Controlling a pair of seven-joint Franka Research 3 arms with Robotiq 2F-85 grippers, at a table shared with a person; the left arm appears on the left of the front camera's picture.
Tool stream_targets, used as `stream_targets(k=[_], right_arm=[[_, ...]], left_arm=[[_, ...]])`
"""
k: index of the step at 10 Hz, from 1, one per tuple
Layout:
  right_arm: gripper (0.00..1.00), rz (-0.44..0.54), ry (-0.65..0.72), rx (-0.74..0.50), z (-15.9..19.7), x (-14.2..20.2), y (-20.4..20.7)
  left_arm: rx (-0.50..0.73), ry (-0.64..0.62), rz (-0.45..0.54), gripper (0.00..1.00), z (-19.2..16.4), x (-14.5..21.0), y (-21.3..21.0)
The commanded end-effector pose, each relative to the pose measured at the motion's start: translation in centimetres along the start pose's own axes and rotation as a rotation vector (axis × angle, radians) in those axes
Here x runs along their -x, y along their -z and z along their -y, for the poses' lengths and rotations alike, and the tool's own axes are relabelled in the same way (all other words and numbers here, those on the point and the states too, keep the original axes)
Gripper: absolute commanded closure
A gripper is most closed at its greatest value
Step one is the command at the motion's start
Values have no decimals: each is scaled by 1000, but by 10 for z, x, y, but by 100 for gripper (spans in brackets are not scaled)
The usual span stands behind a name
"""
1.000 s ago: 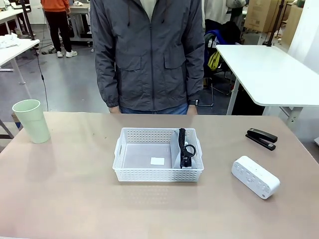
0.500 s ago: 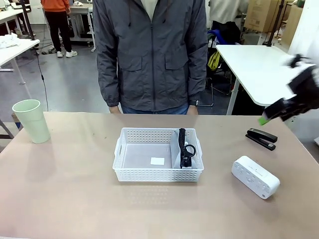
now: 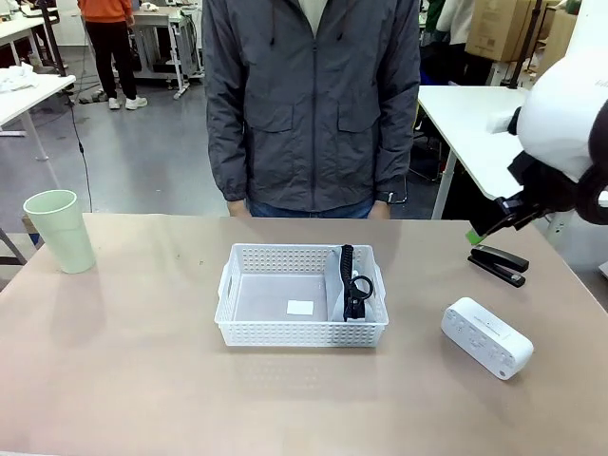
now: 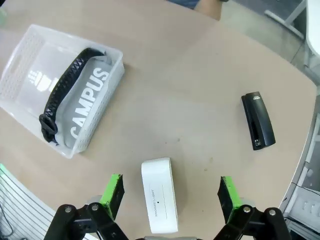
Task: Efficiently arrange items inside the basket to fit them all.
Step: Pick up the Digital clock and place it inside the Organizing basket.
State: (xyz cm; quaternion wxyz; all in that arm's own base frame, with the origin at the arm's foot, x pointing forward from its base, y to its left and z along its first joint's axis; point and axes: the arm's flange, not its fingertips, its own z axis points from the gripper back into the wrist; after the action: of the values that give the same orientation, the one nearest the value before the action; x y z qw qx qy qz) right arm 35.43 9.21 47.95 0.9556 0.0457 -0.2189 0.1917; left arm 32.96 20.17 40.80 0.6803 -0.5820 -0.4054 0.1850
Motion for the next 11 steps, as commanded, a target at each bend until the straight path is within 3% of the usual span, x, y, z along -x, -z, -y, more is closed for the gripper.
stream_targets(k=[1,2,3,5,11], right_arm=[[0,-33,-36,4,-3,0,4],[0,0,0,0,0,0,0],[0,-50,-6,58,-8,-4,6],[0,-170,10,28,-10,22,36],[0,-283,21,-43,-7,58,73]], left_arm=[[19,12,7,0,1,1,-1],[19,12,7,0,1,1,-1],[19,12,7,0,1,1,-1],[19,12,7,0,1,1,-1],[19,12,7,0,1,1,-1]])
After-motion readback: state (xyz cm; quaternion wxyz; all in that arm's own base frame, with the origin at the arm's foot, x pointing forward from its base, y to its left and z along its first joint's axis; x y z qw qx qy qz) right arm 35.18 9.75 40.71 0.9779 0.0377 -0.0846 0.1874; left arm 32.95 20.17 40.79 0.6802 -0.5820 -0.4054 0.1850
